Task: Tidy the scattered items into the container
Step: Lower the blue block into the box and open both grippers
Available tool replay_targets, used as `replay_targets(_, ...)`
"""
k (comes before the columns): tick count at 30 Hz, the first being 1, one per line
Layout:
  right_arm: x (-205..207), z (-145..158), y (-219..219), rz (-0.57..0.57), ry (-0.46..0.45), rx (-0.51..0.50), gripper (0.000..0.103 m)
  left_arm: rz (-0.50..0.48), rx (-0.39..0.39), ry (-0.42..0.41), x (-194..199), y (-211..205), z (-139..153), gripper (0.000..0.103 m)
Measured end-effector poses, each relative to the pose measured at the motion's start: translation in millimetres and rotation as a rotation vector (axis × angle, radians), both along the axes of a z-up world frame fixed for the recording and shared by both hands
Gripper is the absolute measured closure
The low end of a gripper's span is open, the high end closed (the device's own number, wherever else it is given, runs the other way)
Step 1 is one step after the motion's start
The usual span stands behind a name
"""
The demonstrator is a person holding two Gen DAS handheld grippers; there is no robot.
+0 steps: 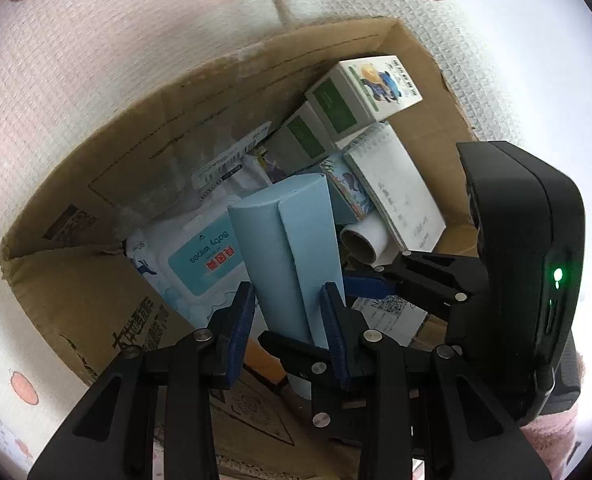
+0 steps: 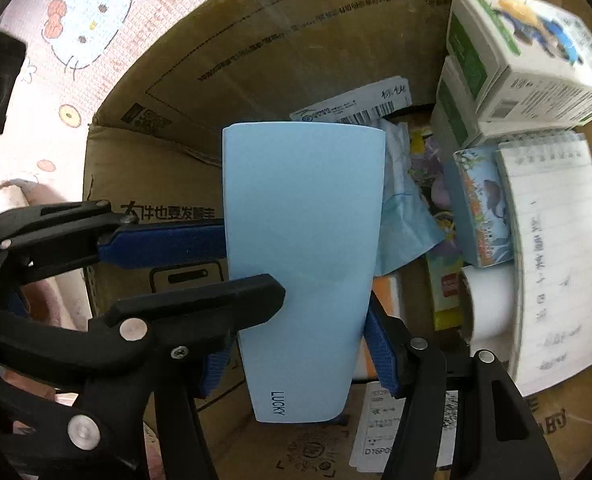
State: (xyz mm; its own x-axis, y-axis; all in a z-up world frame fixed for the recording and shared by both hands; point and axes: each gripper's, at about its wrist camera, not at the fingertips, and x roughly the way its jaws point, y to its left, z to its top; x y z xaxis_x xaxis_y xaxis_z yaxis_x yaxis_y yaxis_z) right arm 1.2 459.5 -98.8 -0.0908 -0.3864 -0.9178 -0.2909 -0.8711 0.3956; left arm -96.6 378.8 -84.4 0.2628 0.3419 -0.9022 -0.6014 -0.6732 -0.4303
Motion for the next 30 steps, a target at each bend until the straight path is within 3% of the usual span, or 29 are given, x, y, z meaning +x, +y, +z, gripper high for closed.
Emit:
replay_targets(5,3,-15,-2,-0.042,-0.042,-0.104,0.045,0.207,0.021,0.027,-9,-17,7,0.07)
replay_targets(10,-1,-28,-5,-0.037,-0.071,-0.123,0.045,0.163,0.04,-0.014,-15,-19,5,0.07)
replay_targets(16,1,-50,-1,-0.081,-0.167,-0.189,0.043,0.086,-0.034,0.09,-4,-8,7,0.073)
replay_targets(21,10,-34,1,-0.086,-0.149,-0.13,0.037,0.052,-0.048,0.107,1,-3,2,0.073)
replay_targets(26,16,-4,-1,-0.036,-0.115,0.126,0.037,-0.014,-0.106,0.127,6,5,-2,0.073)
replay_targets(28,18,1,-1,-0.032,-0.113,0.172,0.043,-0.05,-0.141,0.122,6,12,-9,0.073)
replay_targets(30,20,0,-2,-0.028,-0.126,0.188,0.076,-0.086,-0.155,0.136,4,20,-15,0.073)
